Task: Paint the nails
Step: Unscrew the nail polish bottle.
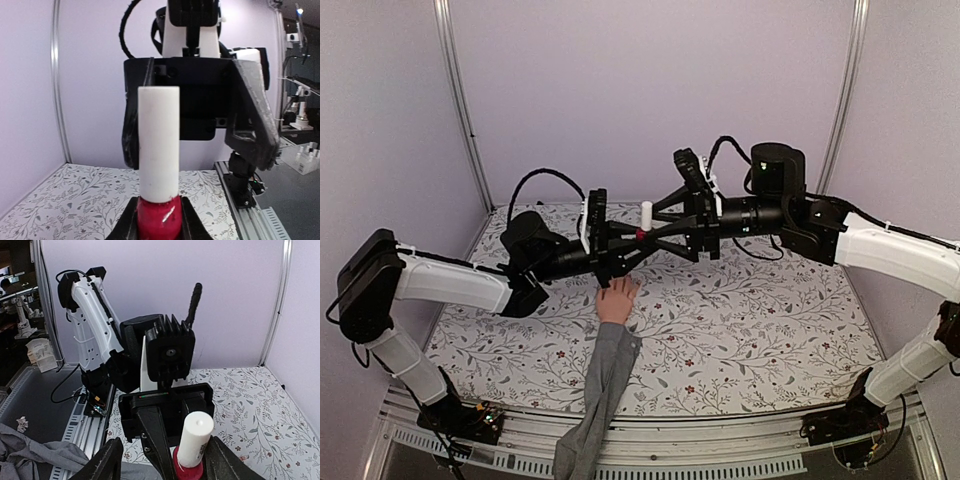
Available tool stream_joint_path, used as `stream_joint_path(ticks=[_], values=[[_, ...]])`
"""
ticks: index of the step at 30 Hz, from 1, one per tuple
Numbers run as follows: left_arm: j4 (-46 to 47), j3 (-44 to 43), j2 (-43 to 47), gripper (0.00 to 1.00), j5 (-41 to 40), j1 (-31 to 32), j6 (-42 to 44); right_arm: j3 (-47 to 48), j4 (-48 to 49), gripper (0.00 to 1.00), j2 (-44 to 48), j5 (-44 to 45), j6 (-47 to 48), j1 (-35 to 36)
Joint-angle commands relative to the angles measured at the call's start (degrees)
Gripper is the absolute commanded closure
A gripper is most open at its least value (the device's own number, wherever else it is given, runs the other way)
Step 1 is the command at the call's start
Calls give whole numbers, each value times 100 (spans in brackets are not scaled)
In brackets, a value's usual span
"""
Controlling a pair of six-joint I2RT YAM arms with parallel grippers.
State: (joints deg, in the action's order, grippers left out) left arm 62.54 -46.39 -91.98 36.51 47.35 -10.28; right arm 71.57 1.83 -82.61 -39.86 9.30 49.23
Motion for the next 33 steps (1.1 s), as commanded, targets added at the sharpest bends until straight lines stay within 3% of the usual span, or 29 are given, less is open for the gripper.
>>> stream_joint_path(ticks=[1,8,14,21,29,33], values=[[-369,36,225,100,-1465,-7,274,-142,399,40,157,858,-644,-113],[-979,-273,106,100,-2556,252,703,-46,416,40,-45,2132,-1414,-124],[-1607,-744,-148,100,-3461,542,1019,176,236,41,-323,2449,-1720,-119],[-1953,-1085,-359,100,-4207,757,1394,254,155,52,-445,2557,-1955,-124],[-2141,-1218,-467,100,-4590,843,1594,241,114,54,-357,2977,-2006,-124],[-2135,-1252,-494,100,-4761,902,1701,239,110,66,-352,3043,-2035,-120]])
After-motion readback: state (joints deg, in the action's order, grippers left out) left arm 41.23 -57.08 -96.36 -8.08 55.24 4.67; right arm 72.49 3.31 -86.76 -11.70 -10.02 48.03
